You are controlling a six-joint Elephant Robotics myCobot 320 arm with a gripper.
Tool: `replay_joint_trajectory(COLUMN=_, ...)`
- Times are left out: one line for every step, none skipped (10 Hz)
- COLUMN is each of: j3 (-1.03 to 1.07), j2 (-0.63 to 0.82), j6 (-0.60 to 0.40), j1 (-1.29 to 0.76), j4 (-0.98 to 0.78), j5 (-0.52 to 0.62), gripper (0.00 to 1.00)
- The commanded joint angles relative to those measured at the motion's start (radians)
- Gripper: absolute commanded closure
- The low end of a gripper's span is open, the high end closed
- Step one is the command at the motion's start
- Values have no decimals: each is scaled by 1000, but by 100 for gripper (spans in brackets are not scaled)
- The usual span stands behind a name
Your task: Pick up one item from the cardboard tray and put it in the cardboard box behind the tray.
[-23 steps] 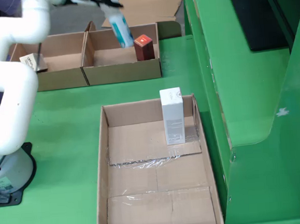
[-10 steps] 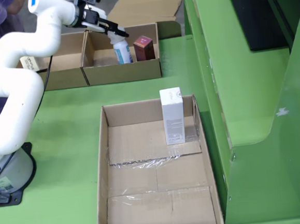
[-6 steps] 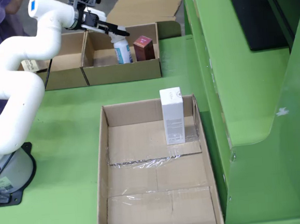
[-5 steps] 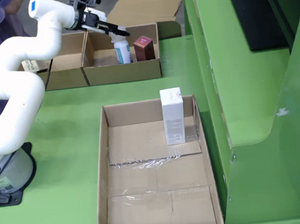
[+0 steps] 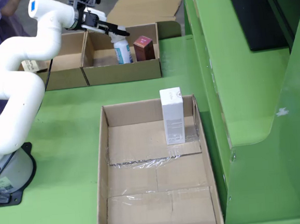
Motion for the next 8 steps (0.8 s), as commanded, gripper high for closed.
replay_joint_trajectory(j3=-9, j2=7, j6=0, j1=-9, j4=-11, j5=15, gripper=80)
replay_joint_trajectory(j3=-9, j2=7, j6=0, j1=-9, j4=-11, j5=15, gripper=70)
replay_joint_trajectory(j3=-9, j2=7, j6=-1, j1=-9, j4=-11, j5=15, gripper=60)
replay_joint_trajectory(j3=-9, j2=7, j6=-4, j1=-9, j4=-11, j5=15, gripper=50)
replay_joint_trajectory(j3=-9, j2=7, j6=-4, j1=-9, j4=-11, j5=15, gripper=40)
replay_joint_trajectory(j3=-9, j2=7, j6=-7, j1=-9, j4=-11, j5=15, gripper=30)
replay_joint_trajectory(j3=-9, j2=7, j6=-10, j1=-9, j4=-11, j5=15, gripper=20)
replay_joint_trajectory(j3=-9, j2=7, j6=-7, j1=-9, j4=-11, j5=15, gripper=10)
